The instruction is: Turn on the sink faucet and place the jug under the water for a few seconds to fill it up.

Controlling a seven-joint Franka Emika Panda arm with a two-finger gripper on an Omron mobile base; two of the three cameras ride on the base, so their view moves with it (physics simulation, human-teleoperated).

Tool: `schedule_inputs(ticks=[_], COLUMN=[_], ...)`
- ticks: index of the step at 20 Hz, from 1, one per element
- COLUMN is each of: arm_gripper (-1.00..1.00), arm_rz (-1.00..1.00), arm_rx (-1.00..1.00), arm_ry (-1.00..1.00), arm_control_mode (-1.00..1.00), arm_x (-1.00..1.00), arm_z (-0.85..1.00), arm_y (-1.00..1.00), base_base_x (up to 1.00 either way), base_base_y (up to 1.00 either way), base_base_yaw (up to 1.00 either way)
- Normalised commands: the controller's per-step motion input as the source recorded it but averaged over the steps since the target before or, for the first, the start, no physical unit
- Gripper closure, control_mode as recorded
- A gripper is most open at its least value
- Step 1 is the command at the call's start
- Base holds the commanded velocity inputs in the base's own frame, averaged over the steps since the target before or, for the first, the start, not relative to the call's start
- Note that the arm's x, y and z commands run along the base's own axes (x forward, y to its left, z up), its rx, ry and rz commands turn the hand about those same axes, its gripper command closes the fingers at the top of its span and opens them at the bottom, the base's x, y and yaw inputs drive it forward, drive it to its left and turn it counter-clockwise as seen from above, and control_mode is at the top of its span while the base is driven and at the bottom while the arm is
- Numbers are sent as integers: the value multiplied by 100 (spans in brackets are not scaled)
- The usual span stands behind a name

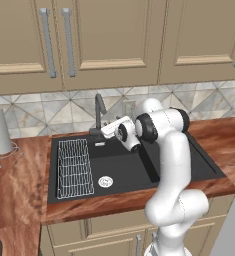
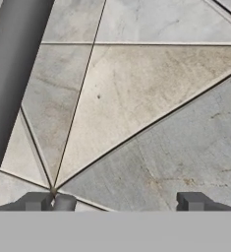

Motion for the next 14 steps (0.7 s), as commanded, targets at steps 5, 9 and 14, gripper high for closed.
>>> schedule_inputs(ticks=[5, 9, 14], arm_gripper=[-100, -100, -100], arm_rz=[-2, -2, -7], arm_rx=[0, 0, 0], arm_ry=[0, 0, 0], arm_control_mode=[-100, -100, -100], arm_x=[34, 33, 23], arm_z=[-16, -17, -6], arm_y=[7, 6, 1], base_base_x=[0, 0, 0], base_base_y=[0, 0, 0], base_base_yaw=[0, 0, 0])
